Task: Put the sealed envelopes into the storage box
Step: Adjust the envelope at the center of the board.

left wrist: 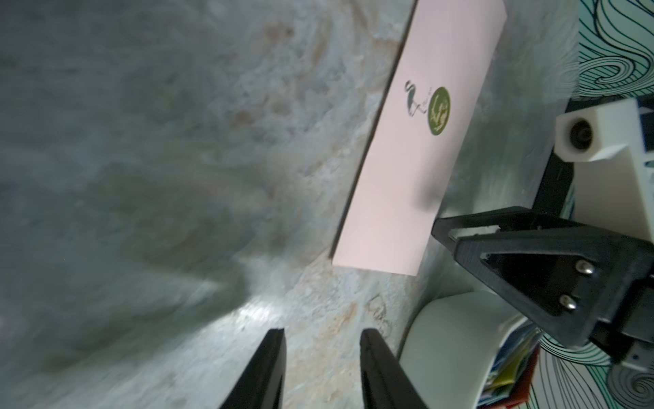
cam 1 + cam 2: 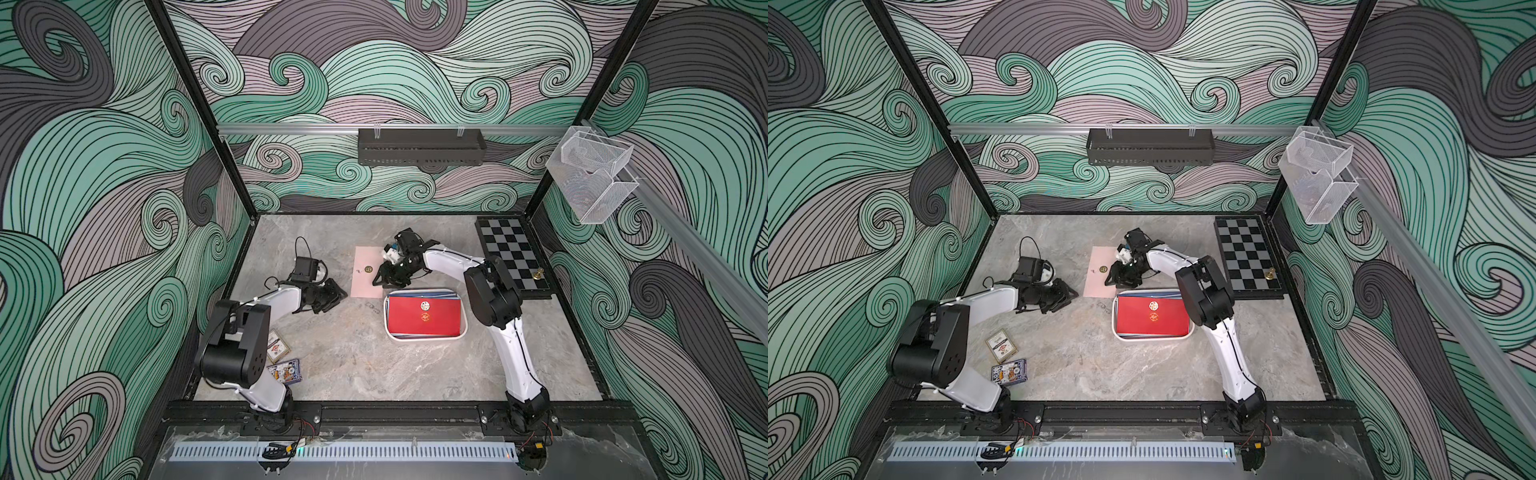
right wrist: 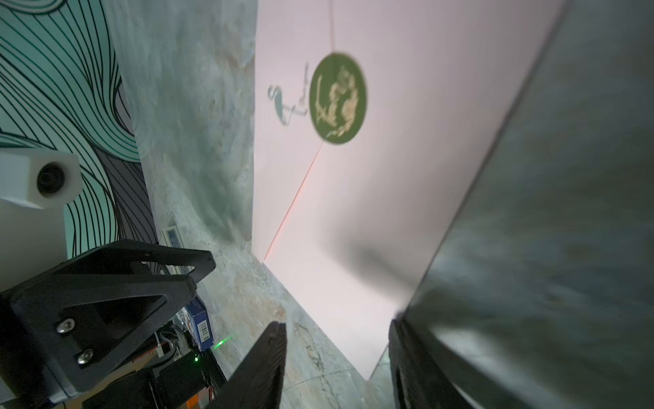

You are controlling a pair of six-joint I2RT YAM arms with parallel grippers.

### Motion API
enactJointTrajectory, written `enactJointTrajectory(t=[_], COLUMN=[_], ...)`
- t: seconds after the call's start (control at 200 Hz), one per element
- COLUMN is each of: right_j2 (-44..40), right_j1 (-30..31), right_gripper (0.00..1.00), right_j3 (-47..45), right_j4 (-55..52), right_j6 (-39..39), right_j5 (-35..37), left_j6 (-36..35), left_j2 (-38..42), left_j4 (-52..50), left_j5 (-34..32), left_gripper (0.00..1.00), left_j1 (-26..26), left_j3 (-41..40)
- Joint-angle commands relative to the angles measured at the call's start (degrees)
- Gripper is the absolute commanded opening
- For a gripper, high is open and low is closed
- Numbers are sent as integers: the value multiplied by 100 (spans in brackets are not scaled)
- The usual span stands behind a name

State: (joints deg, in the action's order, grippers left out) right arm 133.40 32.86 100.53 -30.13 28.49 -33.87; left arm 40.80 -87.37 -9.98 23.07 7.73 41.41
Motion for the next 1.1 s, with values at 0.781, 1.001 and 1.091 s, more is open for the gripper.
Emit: enactJointTrajectory(t=[0.781, 1.001, 1.091], right_j2=[2137, 1149, 535], right_j1=[-578, -489, -335], right_gripper=[50, 50, 51], right_j3=[3542, 1827, 842], right_j4=[-511, -621, -246], right_j6=[260, -10, -56], right_j5=[558, 891, 732], left_j6=[746, 920, 892], left_j2=[-432, -967, -1273], left_j4=[470, 832, 867], left_j5=[429, 552, 571], left_gripper=[46, 47, 47], left_j1=[-328, -273, -222], left_j3=[-225, -80, 141])
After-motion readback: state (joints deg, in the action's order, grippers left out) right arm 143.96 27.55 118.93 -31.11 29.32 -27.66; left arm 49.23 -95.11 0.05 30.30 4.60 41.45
